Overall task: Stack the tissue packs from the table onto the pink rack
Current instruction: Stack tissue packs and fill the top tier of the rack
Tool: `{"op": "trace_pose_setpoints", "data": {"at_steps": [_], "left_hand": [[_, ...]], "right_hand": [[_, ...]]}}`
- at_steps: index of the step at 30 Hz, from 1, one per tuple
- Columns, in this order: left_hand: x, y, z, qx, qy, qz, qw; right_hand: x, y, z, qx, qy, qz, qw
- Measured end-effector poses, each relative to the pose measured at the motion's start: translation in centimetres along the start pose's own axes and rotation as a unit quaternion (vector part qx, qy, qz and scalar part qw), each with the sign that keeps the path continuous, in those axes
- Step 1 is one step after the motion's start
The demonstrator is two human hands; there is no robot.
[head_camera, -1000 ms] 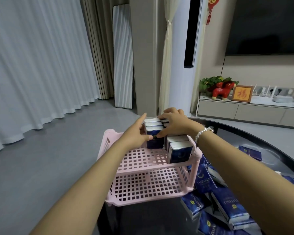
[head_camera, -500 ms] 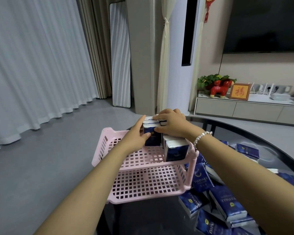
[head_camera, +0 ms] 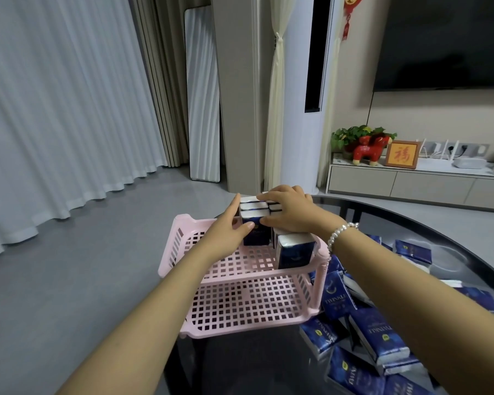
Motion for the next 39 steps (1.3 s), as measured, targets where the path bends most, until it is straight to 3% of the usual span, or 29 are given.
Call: {"op": "trace_pose_setpoints", "data": {"at_steps": [6,11,17,24,28,33,39], "left_hand": [[-0.7,1.4,1.3,0.029,0.064,-0.012,0.997],[-1.5,4.5,4.6,0.142,0.182,-0.037,0.972],[1.0,7.0,10.0,0.219,0.211,0.015,0.953],[6.9,4.7,14.2,0.144,0.164,0.056,0.974],[10.5,-0.1,14.8,0.029,0.14,0.059,0.988],[14.7,-6.6,14.8,-0.11,0.127,0.042,0.985],[15.0,-7.4,14.4,-0.137,0.162,-0.049,0.976]], "right_hand": [[-1.3,-0.4,1.0,0.001,0.043,-0.035,0.998],[-4.2,-0.2,4.2,-0.009,0.147,-0.101,0.984],[-6.2,1.0,11.3,0.011,0.199,-0.146,0.969],[-3.9,4.9,19.0,0.069,0.184,-0.139,0.971],[-1.0,7.9,22.3,0.117,0.153,-0.073,0.979],[0.9,10.9,25.4,0.188,0.198,0.003,0.962],[2.8,11.7,26.7,0.217,0.225,0.037,0.949]]}}
Point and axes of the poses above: each hand's wrist, its own z-axis away from the middle knuckle, its own x-axis out of the palm, y = z × x, the point moved 8 cm from there along -z, towards the middle knuckle, and after that the axes turned 10 degrees about y, right-handed, at the moved point
